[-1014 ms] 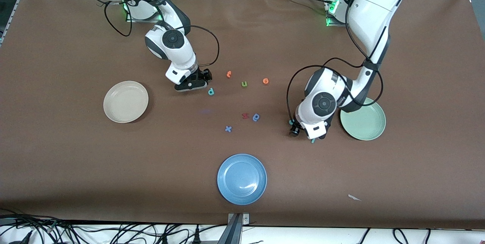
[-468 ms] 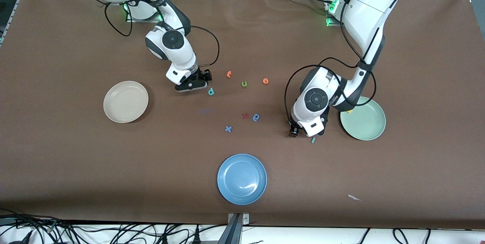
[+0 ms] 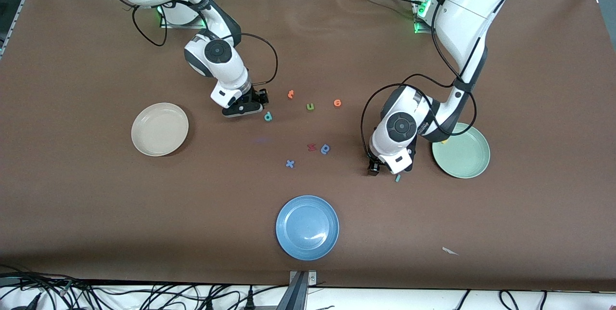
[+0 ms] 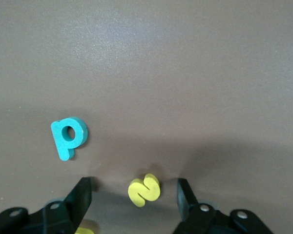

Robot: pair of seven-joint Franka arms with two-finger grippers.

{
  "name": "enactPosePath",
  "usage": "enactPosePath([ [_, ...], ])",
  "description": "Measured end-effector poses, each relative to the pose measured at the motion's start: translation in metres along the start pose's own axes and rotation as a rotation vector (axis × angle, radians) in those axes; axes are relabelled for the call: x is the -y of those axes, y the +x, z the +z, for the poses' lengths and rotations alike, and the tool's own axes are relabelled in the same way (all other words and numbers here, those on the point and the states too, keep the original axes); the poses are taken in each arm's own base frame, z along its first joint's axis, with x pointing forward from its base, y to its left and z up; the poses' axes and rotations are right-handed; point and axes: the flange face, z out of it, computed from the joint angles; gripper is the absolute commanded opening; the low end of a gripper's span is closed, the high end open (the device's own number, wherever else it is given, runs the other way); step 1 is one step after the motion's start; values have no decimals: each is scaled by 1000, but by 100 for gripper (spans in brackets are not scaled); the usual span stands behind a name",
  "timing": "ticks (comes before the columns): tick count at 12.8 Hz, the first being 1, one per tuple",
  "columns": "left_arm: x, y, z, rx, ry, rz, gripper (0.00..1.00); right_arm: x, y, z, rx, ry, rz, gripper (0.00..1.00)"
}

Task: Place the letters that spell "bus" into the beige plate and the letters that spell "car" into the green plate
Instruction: 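Grasp the yellow s with the right gripper while the left gripper grasps c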

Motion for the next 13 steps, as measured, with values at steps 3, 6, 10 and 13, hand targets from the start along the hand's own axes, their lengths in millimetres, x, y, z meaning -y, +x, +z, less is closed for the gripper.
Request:
enactPosePath([
  [3, 0, -1, 4, 2, -3, -27, 90, -3, -1, 2, -2, -1, -2, 67],
  [6, 0, -3, 5, 4, -7, -39, 87, -3, -2, 1, -4, 1, -3, 61],
  [10, 1, -5, 5, 4, -7, -53, 74, -2, -3, 0, -8, 4, -8, 56],
  [13, 2, -7, 7, 4, -6, -64, 71, 1, -4, 0, -10, 4, -16, 47],
])
